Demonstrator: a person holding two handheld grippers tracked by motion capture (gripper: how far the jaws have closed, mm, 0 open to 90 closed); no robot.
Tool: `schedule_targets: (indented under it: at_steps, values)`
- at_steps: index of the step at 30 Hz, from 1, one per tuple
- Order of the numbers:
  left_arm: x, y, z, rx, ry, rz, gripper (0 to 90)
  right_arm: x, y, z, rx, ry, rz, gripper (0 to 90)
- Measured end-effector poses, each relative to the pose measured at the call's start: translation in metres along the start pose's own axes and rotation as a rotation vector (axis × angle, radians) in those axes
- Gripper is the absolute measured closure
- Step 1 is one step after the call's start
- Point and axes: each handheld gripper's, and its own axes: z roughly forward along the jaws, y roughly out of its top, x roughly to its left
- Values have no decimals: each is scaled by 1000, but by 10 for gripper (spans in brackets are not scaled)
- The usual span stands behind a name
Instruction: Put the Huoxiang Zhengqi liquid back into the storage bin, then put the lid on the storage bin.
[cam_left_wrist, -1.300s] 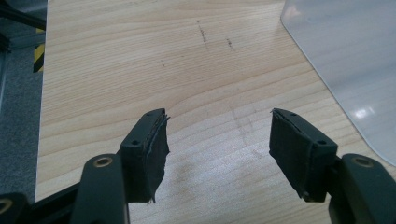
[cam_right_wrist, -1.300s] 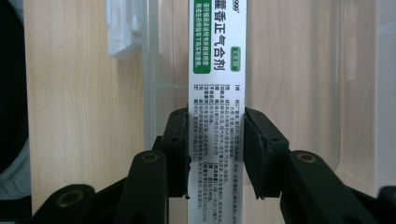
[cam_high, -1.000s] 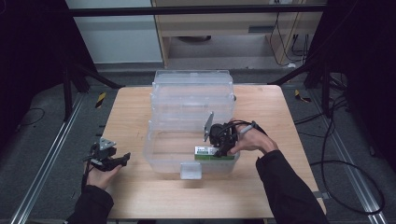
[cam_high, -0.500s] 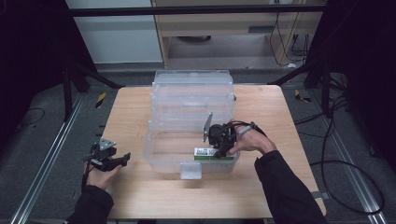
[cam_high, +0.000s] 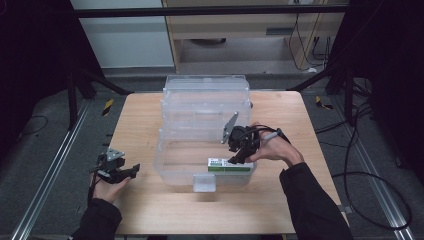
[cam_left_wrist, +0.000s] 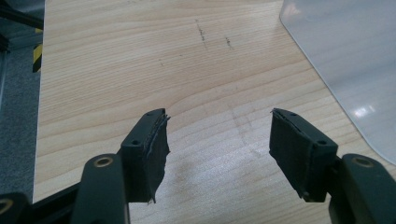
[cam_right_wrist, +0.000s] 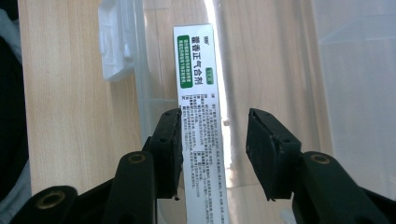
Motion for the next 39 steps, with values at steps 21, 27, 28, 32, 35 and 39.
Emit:
schedule_targets:
  at_steps: [21,27,28,32,35,39]
  values:
    - [0,1,-2,-13,-6,1,367,26,10,-23,-101,-46,40,500]
    - [1,1,-1,-12,-7,-1,367,28,11,-18,-120,-41,54,492]
    - [1,1,-1,-12,-8,2,367,29,11,-16,-122,-40,56,494]
    - [1,1,-2,-15,-9,0,368,33,12,-6,-116,-20,50,497]
    - [0,2,-4,-23,-5,6,378,35,14,-2,-105,-13,43,503]
    - [0,3,-4,-29,-3,5,390,38,17,2,-110,-5,47,526]
